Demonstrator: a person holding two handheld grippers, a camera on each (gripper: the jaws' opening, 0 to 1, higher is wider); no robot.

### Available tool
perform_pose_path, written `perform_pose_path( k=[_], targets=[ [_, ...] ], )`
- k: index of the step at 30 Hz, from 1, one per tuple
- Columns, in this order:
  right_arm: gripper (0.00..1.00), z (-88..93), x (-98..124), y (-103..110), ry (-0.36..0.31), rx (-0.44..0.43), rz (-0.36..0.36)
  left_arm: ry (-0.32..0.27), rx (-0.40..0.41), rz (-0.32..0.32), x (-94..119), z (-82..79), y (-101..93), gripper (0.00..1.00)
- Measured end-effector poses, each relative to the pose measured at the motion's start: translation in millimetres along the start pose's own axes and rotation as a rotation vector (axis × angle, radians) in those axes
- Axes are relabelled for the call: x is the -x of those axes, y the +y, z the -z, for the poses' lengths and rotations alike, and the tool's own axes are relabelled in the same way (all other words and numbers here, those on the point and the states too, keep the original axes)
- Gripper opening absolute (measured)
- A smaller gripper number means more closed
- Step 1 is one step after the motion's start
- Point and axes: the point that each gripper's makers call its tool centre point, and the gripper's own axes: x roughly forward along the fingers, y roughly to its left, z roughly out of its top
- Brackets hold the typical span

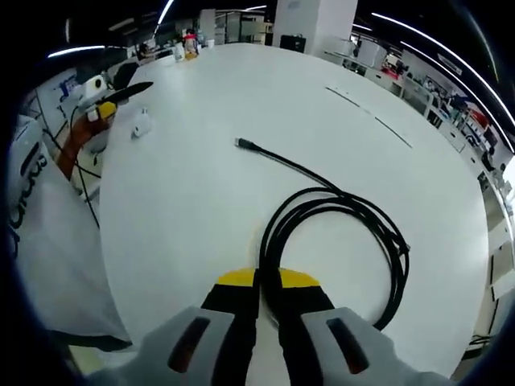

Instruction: Plug the desk Type‑C cable into the charger adapter.

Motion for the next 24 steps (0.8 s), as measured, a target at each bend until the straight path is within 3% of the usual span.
perform_pose_path(
  k=[9,15,24],
  targets=[
    [0.06,-0.6,1.6,29.7,0.013,0.029,-0.041,-0.001,-0.007,0.000,0.5,-0.6,0.7,0.98],
    [0.02,-3.3,4.0,62.1,0.017,0.060,-0.108,-0.001,-0.010,0.003,0.5,-1.3,-0.1,0.98],
    [0.02,-3.3,10.2,84.3,0.040,0.096,-0.147,-0.002,-0.008,0.008,0.6,-1.6,-1.7,0.98]
  ],
)
